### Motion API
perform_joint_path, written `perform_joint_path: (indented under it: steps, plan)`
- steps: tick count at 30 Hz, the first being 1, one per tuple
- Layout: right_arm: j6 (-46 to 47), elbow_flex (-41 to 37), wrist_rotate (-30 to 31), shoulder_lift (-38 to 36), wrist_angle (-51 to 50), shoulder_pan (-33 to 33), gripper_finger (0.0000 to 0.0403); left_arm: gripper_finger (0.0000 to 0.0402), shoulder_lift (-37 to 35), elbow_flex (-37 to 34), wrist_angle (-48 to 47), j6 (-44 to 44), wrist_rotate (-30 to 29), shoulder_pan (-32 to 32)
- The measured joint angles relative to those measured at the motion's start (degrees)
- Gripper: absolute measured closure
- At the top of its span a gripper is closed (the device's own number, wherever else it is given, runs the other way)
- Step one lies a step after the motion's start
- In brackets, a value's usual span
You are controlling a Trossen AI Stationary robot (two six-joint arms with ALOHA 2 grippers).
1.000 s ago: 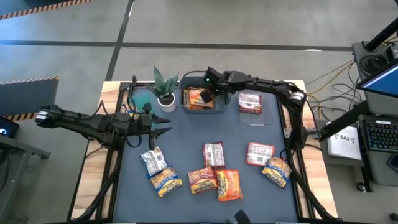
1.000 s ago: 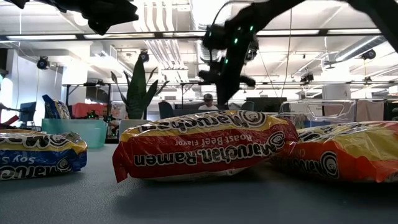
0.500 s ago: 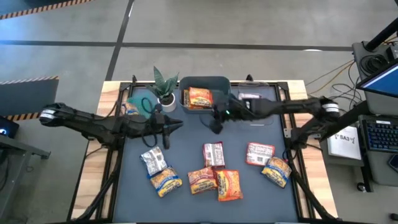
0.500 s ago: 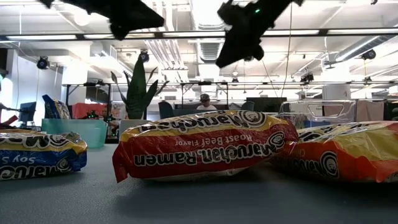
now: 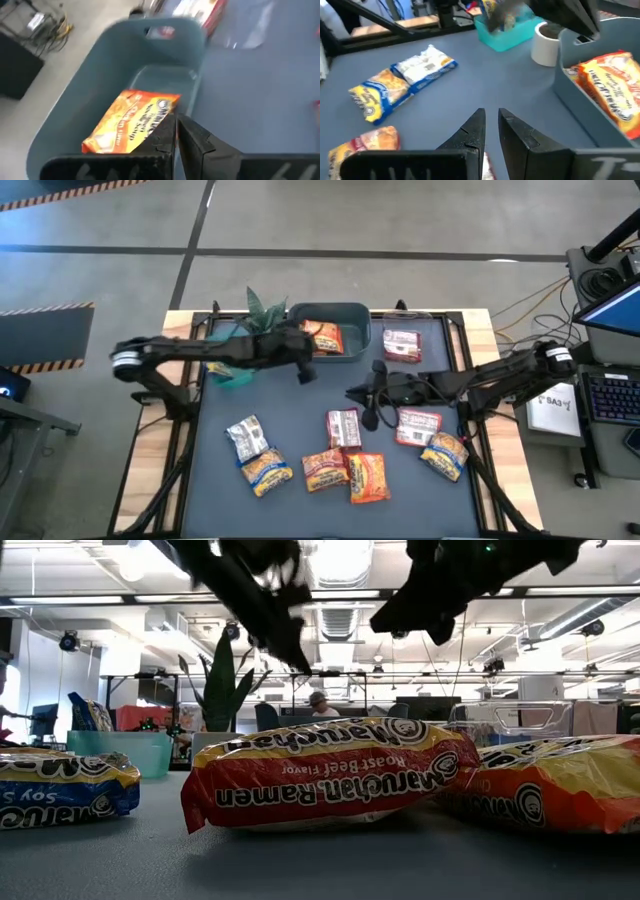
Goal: Sort Maruchan noodles
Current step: Put the orange noodle pack into the blue bin
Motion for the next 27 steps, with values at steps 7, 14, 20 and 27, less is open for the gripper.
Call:
perform_joint_path:
  steps: [7, 14, 20, 27]
  plan:
    - [2.24, -1.63, 0.02, -0.57, 1.39, 0.36, 0.0360, 0.0401, 9.29, 3.89, -0.35, 2.69, 0.02, 3.33]
    - [2.77, -1.83, 0.03, -0.29, 1.56, 0.37, 0.0360, 0.0401, 13.92, 7.12, -1.88, 4.51, 0.09, 5.28]
    - [3.52, -1.87, 0.21, -0.01, 1.82, 0.35, 0.0360, 0.0402, 15.06, 7.66, -2.50, 4.60, 3.76, 7.59]
    - [8.28, 0.47, 14.31, -0.08, -2.09, -0.42, 0.0360, 0.0402, 16.21, 7.31, -0.79, 4.05, 4.59, 8.65]
